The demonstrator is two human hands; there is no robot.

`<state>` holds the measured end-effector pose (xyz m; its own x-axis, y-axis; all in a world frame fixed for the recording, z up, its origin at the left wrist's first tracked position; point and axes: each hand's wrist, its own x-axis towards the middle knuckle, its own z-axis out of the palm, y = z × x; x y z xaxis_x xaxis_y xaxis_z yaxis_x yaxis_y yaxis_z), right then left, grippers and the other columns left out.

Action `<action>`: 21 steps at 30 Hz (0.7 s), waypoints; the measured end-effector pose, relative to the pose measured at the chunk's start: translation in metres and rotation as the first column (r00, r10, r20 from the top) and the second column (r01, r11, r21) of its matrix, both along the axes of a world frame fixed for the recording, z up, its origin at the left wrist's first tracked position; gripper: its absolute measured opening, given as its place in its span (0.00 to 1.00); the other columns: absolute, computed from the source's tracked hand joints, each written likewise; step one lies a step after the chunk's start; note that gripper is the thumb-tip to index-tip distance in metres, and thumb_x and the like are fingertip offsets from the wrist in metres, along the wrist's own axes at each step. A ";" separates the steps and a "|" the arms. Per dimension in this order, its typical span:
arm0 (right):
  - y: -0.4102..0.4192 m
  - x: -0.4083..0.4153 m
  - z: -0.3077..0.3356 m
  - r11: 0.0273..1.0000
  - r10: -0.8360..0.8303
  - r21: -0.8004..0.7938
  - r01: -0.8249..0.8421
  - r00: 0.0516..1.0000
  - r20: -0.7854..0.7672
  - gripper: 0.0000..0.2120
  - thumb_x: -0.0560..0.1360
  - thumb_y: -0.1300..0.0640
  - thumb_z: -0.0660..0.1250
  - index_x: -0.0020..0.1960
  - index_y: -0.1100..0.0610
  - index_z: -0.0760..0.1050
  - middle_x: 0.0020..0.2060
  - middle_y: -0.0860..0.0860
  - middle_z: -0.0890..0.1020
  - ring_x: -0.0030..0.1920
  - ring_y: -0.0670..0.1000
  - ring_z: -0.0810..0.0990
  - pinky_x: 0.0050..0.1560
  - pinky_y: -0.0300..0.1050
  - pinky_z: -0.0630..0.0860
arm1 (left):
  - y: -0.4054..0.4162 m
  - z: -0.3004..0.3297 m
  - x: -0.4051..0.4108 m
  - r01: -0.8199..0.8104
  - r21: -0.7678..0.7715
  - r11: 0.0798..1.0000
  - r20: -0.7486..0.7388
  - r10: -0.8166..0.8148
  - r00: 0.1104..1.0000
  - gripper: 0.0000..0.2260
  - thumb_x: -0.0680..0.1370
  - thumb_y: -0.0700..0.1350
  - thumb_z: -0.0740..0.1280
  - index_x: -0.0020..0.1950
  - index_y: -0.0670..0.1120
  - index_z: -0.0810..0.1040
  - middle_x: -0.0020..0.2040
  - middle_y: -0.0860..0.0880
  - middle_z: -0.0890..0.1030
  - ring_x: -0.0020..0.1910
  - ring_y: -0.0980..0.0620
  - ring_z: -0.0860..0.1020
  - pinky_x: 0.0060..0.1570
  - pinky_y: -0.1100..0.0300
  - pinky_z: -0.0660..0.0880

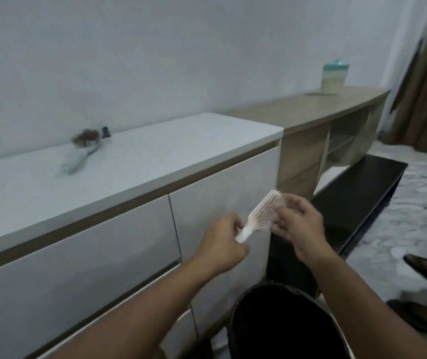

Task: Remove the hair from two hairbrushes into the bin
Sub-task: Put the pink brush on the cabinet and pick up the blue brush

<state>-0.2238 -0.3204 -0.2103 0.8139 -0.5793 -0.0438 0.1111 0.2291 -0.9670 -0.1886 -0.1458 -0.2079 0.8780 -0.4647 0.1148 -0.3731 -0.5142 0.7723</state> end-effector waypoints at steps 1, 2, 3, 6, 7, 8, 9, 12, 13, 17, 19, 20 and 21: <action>0.002 0.008 0.019 1.000 -0.004 -0.025 0.005 1.000 0.026 0.12 0.74 0.62 0.70 0.56 0.52 0.76 0.46 0.55 0.82 0.44 0.53 0.83 0.41 0.49 0.81 | 0.004 0.018 0.003 -0.028 0.008 1.000 0.085 0.027 0.996 0.12 0.68 0.41 0.72 0.49 0.48 0.75 0.42 0.47 0.79 0.37 0.43 0.81 0.38 0.47 0.81; 0.006 0.015 0.038 0.998 -0.006 -0.056 0.009 0.999 0.052 0.14 0.74 0.62 0.70 0.58 0.52 0.76 0.46 0.55 0.83 0.44 0.53 0.83 0.40 0.48 0.81 | 0.008 0.035 0.006 -0.056 0.011 0.998 0.172 0.054 0.984 0.12 0.69 0.42 0.72 0.49 0.48 0.75 0.44 0.47 0.80 0.39 0.44 0.81 0.39 0.50 0.80; 0.010 0.023 0.055 0.996 -0.004 -0.093 0.011 0.997 0.078 0.15 0.74 0.61 0.71 0.59 0.52 0.76 0.46 0.56 0.83 0.45 0.53 0.84 0.40 0.48 0.82 | 0.013 0.052 0.009 -0.088 0.008 0.996 0.251 0.083 0.965 0.11 0.70 0.43 0.71 0.49 0.49 0.75 0.45 0.48 0.81 0.41 0.45 0.80 0.40 0.54 0.77; 0.030 0.051 0.102 0.978 -0.002 -0.204 0.037 0.986 0.168 0.17 0.73 0.59 0.72 0.61 0.53 0.75 0.46 0.58 0.83 0.42 0.54 0.84 0.41 0.49 0.83 | 0.027 0.096 0.023 -0.160 -0.051 0.986 0.382 0.168 0.909 0.08 0.71 0.44 0.70 0.49 0.47 0.76 0.47 0.48 0.81 0.44 0.47 0.78 0.43 0.55 0.76; 0.038 0.061 0.115 0.970 0.001 -0.238 0.047 0.980 0.198 0.17 0.72 0.59 0.72 0.60 0.53 0.75 0.48 0.59 0.83 0.43 0.55 0.84 0.42 0.51 0.84 | 0.032 0.107 0.030 -0.182 -0.072 0.981 0.404 0.196 0.893 0.08 0.71 0.44 0.69 0.49 0.46 0.76 0.47 0.48 0.81 0.45 0.47 0.78 0.44 0.53 0.77; 0.045 0.071 0.127 0.961 0.010 -0.272 0.053 0.974 0.227 0.17 0.72 0.59 0.72 0.60 0.52 0.75 0.50 0.59 0.82 0.44 0.56 0.85 0.42 0.51 0.84 | 0.037 0.116 0.036 -0.207 -0.088 0.974 0.424 0.225 0.877 0.07 0.71 0.45 0.69 0.48 0.46 0.76 0.46 0.48 0.82 0.45 0.46 0.78 0.45 0.52 0.77; 0.053 0.080 0.137 0.948 0.025 -0.314 0.057 0.968 0.249 0.18 0.71 0.59 0.71 0.60 0.52 0.75 0.54 0.58 0.81 0.46 0.56 0.84 0.41 0.51 0.84 | 0.043 0.123 0.043 -0.238 -0.097 0.966 0.436 0.256 0.863 0.07 0.71 0.46 0.68 0.47 0.47 0.76 0.45 0.48 0.82 0.44 0.46 0.79 0.44 0.52 0.77; 0.075 0.106 0.157 0.869 0.105 -0.494 0.022 0.968 0.229 0.18 0.71 0.58 0.70 0.61 0.52 0.77 0.62 0.52 0.76 0.42 0.50 0.85 0.42 0.50 0.84 | 0.062 0.140 0.063 -0.321 -0.109 0.941 0.425 0.336 0.840 0.06 0.70 0.46 0.68 0.45 0.49 0.75 0.44 0.50 0.81 0.44 0.47 0.78 0.43 0.55 0.76; 0.083 0.113 0.161 0.839 0.148 -0.544 -0.015 0.968 0.201 0.18 0.71 0.58 0.70 0.61 0.52 0.77 0.63 0.51 0.75 0.40 0.49 0.85 0.43 0.51 0.84 | 0.068 0.143 0.070 -0.346 -0.111 0.932 0.424 0.359 0.831 0.06 0.70 0.46 0.68 0.45 0.49 0.75 0.44 0.50 0.81 0.44 0.47 0.78 0.44 0.54 0.76; 0.108 0.142 0.170 0.736 0.299 -0.650 -0.190 0.952 0.060 0.22 0.72 0.60 0.70 0.65 0.55 0.75 0.68 0.51 0.71 0.46 0.50 0.83 0.47 0.49 0.84 | 0.089 0.148 0.095 -0.425 -0.087 0.901 0.414 0.420 0.808 0.06 0.70 0.46 0.69 0.45 0.48 0.77 0.43 0.50 0.81 0.43 0.48 0.78 0.42 0.55 0.76; 0.119 0.154 0.170 0.683 0.351 -0.679 -0.269 0.936 -0.018 0.26 0.70 0.61 0.71 0.67 0.58 0.73 0.69 0.51 0.69 0.55 0.54 0.80 0.50 0.48 0.83 | 0.099 0.147 0.106 -0.452 -0.074 0.889 0.408 0.440 0.800 0.06 0.70 0.46 0.69 0.45 0.47 0.78 0.42 0.50 0.81 0.42 0.49 0.79 0.40 0.57 0.74; 0.125 0.159 0.169 0.647 0.358 -0.705 -0.291 0.932 -0.055 0.28 0.68 0.62 0.71 0.68 0.58 0.72 0.70 0.52 0.68 0.58 0.55 0.79 0.54 0.49 0.81 | 0.104 0.146 0.112 -0.464 -0.073 0.883 0.403 0.452 0.796 0.06 0.71 0.46 0.69 0.45 0.46 0.79 0.42 0.50 0.81 0.42 0.49 0.79 0.39 0.58 0.73; 0.130 0.165 0.168 0.611 0.354 -0.732 -0.302 0.931 -0.088 0.30 0.67 0.62 0.71 0.68 0.57 0.72 0.71 0.52 0.67 0.61 0.55 0.77 0.58 0.51 0.79 | 0.108 0.145 0.117 -0.475 -0.074 0.877 0.399 0.463 0.791 0.06 0.70 0.46 0.70 0.44 0.45 0.80 0.41 0.49 0.82 0.42 0.48 0.79 0.39 0.58 0.73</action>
